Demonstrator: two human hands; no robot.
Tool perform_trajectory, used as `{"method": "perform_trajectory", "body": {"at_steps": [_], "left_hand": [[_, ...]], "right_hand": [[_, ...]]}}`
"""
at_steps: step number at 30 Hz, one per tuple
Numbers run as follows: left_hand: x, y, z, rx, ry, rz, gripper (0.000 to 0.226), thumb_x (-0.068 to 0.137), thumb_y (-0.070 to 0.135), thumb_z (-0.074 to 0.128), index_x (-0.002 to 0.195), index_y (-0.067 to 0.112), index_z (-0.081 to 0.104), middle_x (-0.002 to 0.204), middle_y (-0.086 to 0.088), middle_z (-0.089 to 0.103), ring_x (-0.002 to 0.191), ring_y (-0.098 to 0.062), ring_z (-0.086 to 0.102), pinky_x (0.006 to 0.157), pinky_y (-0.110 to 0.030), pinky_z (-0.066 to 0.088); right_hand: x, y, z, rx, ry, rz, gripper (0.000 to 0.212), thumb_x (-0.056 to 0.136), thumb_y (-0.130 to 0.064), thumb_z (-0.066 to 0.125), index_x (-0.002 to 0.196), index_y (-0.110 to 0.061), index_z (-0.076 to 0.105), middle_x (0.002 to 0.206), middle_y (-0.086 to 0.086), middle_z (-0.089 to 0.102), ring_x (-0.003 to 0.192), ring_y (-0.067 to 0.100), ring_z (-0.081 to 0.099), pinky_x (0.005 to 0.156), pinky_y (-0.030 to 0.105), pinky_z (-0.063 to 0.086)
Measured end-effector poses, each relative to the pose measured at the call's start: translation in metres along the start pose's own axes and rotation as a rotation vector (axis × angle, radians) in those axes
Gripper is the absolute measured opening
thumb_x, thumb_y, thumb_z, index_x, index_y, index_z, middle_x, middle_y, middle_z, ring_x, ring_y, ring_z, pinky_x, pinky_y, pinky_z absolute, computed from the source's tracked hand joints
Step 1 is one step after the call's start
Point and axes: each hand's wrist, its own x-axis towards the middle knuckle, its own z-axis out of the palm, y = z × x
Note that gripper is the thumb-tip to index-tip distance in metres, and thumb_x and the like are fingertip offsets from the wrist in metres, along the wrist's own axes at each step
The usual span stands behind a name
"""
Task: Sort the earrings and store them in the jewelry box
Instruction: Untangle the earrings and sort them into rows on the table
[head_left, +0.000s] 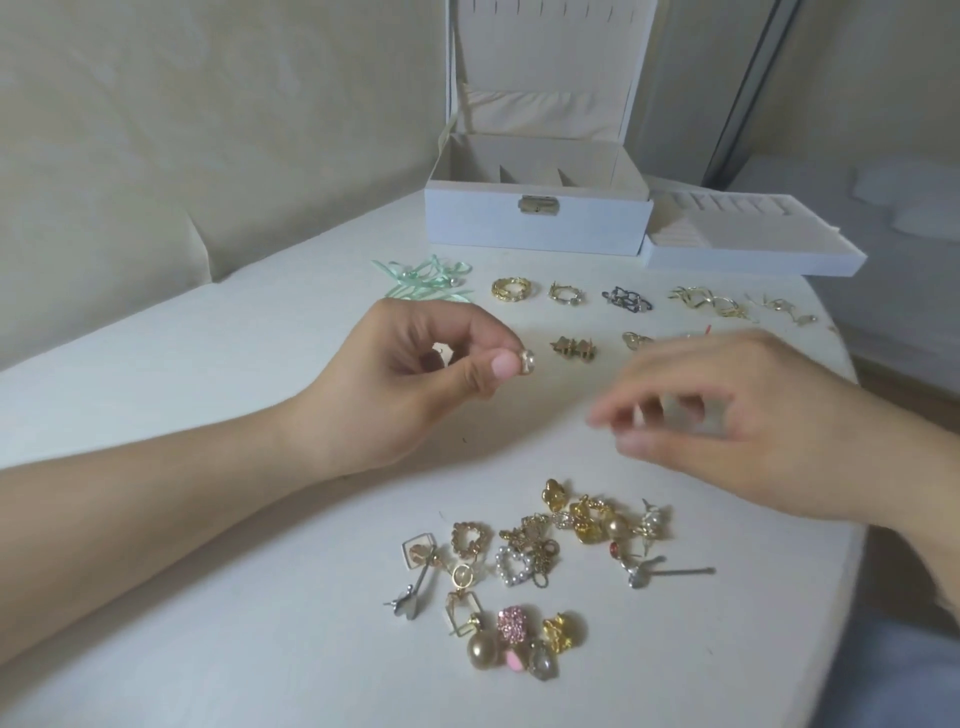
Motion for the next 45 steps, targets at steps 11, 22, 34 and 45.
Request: {"method": "perform_trajectory", "body": {"at_steps": [11,22,34,45], "left_hand": [[0.0,-0.005,-0.004,-0.09,-0.089,0.019,0.025,0.081,0.048,0.071,0.09,0.025,0.076,0.084,0.008,0.072,0.074,-0.028,0.063,0.062,-0.059,0.045],[0.004,0.0,-0.008,-0.392,-0.205,-0.052,0.024,0.075,0.037,0.079,0.088,0.016,0.08,0.084,-0.007,0.073,0.079,-0.017,0.066,0.079,-0.027,0.051],[0.006,-0.014,-0.011,-0.12,-0.038,-0.007,0.026,0.08,0.04,0.077,0.091,0.017,0.078,0.086,-0.018,0.072,0.068,-0.062,0.053,0.06,-0.073,0.043],[0.013,-0.026,-0.046,0.222,-0.163,0.005,0.013,0.088,0.023,0.065,0.088,0.013,0.074,0.073,0.008,0.068,0.057,-0.013,0.054,0.053,-0.026,0.042]], "right_hand": [[-0.018,0.005,0.006,0.25,-0.125,0.171,0.012,0.076,-0.024,0.082,0.081,-0.033,0.077,0.089,-0.011,0.066,0.074,0.012,0.064,0.07,0.02,0.048],[0.016,-0.049,0.031,0.766,0.377,0.038,0.016,0.064,-0.021,0.079,0.08,-0.02,0.077,0.073,-0.005,0.072,0.07,0.015,0.066,0.066,0.024,0.053],[0.027,-0.044,0.036,0.43,0.372,0.129,0.009,0.08,-0.015,0.077,0.084,-0.022,0.075,0.075,0.001,0.069,0.066,0.021,0.065,0.063,0.039,0.057],[0.056,-0.032,0.046,0.124,-0.051,0.238,0.005,0.08,-0.019,0.073,0.079,-0.023,0.071,0.063,-0.006,0.063,0.051,0.001,0.05,0.055,0.012,0.042]]}}
